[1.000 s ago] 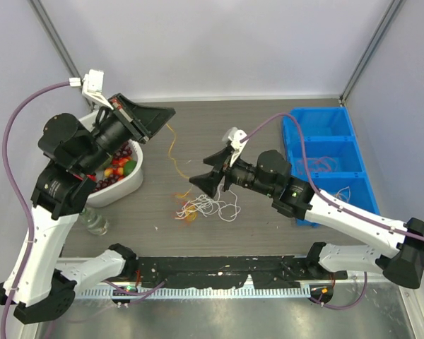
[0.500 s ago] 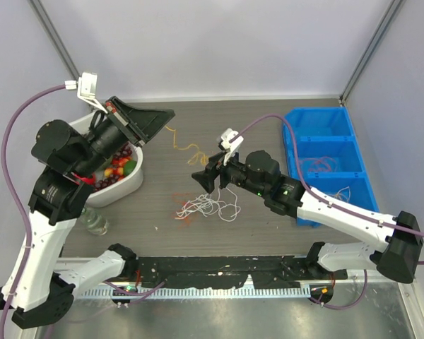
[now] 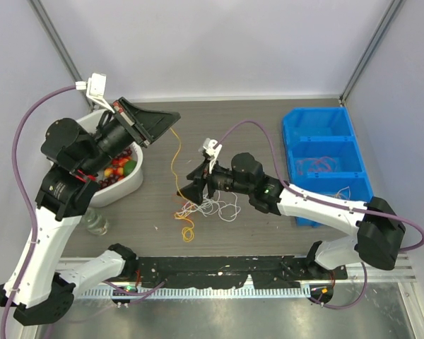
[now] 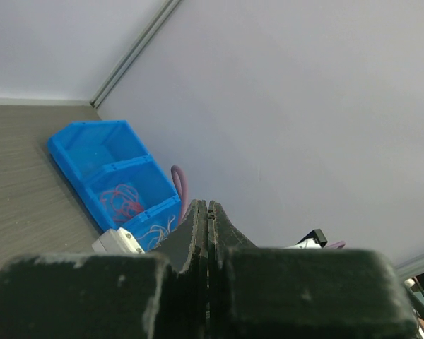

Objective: Untangle the cables

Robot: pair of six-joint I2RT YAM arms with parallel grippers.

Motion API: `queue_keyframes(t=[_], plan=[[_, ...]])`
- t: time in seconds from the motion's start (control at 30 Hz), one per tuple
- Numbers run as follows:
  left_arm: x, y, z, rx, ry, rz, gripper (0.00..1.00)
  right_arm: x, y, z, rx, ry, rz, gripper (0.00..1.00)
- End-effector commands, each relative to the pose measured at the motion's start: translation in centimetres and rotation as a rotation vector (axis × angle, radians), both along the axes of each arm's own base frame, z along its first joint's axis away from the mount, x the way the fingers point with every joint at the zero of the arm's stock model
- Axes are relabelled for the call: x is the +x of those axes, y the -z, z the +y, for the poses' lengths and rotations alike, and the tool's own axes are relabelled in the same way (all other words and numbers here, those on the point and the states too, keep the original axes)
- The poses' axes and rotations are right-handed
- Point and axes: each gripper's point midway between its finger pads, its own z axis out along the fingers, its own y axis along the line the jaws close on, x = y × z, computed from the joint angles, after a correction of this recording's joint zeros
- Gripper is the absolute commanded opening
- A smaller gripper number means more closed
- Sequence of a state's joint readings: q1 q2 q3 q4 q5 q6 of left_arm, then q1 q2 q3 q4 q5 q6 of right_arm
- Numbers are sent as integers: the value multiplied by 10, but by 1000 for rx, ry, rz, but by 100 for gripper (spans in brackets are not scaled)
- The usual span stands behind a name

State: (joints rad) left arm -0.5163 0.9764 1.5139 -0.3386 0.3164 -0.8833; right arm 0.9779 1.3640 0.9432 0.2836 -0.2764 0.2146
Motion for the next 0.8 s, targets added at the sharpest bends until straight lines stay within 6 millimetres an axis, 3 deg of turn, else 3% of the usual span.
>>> queue_keyframes(t=[0.0,0.13,0.2,0.23,0.27,0.3,0.33,0.37,0.4,0.6,0.63,0.77], plan=[[-16,-22,5,-39,21,-81,0,-31,-47,16,195,-185,-4,71],[-15,-21,6,-29,15,-84,0,-20,-46,7,193,-87,14,65],[-16,-22,6,-27,16,-88,0,4,-39,-10,131,79,3,66],[-16,-21,5,-27,17,-88,0,13,-33,-22,81,160,1,69],[-16,-21,5,-26,22,-89,0,35,-25,-40,30,321,-4,71],[-16,-21,5,-26,22,-89,0,47,-29,-54,7,410,-33,73],[-16,-21,4,-25,26,-89,0,51,-21,-64,-55,446,-51,74],[-16,-21,3,-24,28,-88,0,54,-29,-70,-65,468,-76,75],[-15,-20,2,-22,29,-84,0,52,-23,-74,-124,455,-102,76],[-14,-20,2,-21,30,-87,0,39,-47,-83,-114,329,-202,79],[-14,-21,2,-23,29,-90,0,29,-49,-78,-97,255,-194,79],[-17,-22,2,-32,41,-87,0,21,-63,-70,-10,181,-193,79]])
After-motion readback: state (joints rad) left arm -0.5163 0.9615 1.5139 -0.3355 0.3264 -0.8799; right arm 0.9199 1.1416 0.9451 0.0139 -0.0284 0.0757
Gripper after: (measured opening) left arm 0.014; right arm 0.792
